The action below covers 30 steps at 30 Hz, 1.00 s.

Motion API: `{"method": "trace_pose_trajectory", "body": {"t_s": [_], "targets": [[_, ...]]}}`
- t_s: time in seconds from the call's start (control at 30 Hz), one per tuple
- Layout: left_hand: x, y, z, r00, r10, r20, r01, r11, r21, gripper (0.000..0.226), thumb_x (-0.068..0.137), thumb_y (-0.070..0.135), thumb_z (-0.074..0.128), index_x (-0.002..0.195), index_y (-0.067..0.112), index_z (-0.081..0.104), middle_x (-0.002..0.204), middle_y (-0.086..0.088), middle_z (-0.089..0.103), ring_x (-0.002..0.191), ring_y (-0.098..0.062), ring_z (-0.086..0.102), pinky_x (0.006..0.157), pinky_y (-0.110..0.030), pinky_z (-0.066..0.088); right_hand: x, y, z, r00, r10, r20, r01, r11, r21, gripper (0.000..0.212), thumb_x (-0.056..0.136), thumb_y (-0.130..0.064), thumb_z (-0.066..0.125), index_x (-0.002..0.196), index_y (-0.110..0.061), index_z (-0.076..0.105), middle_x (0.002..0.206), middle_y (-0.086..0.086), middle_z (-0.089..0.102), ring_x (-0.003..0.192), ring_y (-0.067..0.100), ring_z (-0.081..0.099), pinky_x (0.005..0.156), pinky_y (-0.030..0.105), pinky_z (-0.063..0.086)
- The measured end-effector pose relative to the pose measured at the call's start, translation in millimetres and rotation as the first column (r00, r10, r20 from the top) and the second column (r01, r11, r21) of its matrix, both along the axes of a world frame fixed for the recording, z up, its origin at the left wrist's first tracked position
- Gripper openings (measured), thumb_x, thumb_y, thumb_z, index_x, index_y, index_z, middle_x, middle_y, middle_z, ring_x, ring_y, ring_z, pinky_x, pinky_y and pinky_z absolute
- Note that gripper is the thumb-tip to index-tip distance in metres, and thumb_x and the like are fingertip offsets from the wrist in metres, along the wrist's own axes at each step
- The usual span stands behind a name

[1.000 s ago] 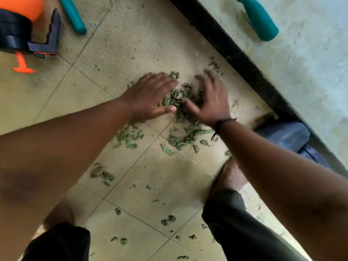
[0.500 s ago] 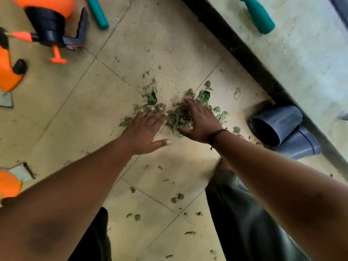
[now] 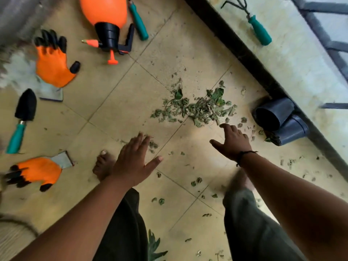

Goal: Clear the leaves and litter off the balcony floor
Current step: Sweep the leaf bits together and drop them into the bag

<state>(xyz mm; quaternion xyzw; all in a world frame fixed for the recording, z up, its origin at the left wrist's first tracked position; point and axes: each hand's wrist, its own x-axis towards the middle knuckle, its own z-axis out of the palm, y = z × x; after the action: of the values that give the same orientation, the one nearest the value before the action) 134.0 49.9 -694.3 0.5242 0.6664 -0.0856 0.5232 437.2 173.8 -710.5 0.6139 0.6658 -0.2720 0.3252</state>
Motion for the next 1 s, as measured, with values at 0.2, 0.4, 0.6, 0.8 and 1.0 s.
{"method": "trace_pose_trajectory", "body": {"t_s": [0.2,0.4,0.6,0.8,1.0], "targets": [[-26.2,7.8,-83.0,0.976,-0.064,-0.209,0.069,0.998,0.016,0.093,0.092,0.066,0.041,0.158,0.017,-0.004,0.165,-0.009,-0.011,0.152,-0.032,-0.003,0.121,-0.047,0.011,2.7,35.4,-72.6,0.960,-0.264,-0.090,0.270,0.961,0.058,0.082,0.088,-0.055,0.061,0.150,-0.014,0.027,0.152,0.016,0.030,0.131,0.039,0.043,0.107,0.046,0.040],[4.2,67.9,-153.4,0.928,-0.237,-0.288,0.241,0.970,-0.019,0.099,0.090,0.072,0.036,0.156,0.017,-0.013,0.164,-0.009,-0.017,0.151,-0.032,-0.011,0.121,-0.050,0.007,26.1,79.5,-144.9,0.620,-0.760,-0.194,0.780,0.624,0.049,0.070,0.100,-0.022,0.044,0.157,-0.013,0.004,0.164,0.008,0.002,0.149,0.030,0.012,0.122,0.038,0.013],[59.6,152.9,-161.7,0.954,-0.127,-0.273,0.139,0.990,0.026,0.100,0.090,0.075,0.037,0.156,0.022,-0.015,0.164,-0.003,-0.019,0.151,-0.027,-0.013,0.123,-0.046,0.003,-1.7,53.9,-151.0,0.620,-0.678,-0.394,0.704,0.703,-0.101,0.084,0.081,0.003,0.052,0.152,-0.022,0.017,0.162,0.010,0.009,0.148,0.036,0.011,0.118,0.053,0.024],[98.5,180.1,-159.2,0.988,-0.122,-0.094,0.147,0.928,0.342,0.076,0.098,0.055,0.046,0.157,0.016,0.017,0.163,-0.010,0.019,0.150,-0.028,0.016,0.121,-0.046,0.019,11.0,96.8,-136.9,0.838,-0.264,-0.477,0.432,0.856,0.285,0.059,0.089,-0.012,0.054,0.145,-0.019,0.039,0.149,0.005,0.038,0.128,0.020,0.046,0.104,0.028,0.041],[72.3,217.1,-179.8,0.941,-0.147,-0.305,0.233,0.935,0.269,0.093,0.095,0.068,0.033,0.156,0.015,-0.014,0.163,-0.013,-0.019,0.150,-0.032,-0.016,0.120,-0.047,-0.005,2.9,141.4,-158.0,0.926,-0.177,-0.335,0.218,0.972,0.090,0.080,0.096,-0.044,0.048,0.157,-0.013,0.005,0.164,0.010,-0.006,0.150,0.032,-0.001,0.122,0.045,0.010]]}}
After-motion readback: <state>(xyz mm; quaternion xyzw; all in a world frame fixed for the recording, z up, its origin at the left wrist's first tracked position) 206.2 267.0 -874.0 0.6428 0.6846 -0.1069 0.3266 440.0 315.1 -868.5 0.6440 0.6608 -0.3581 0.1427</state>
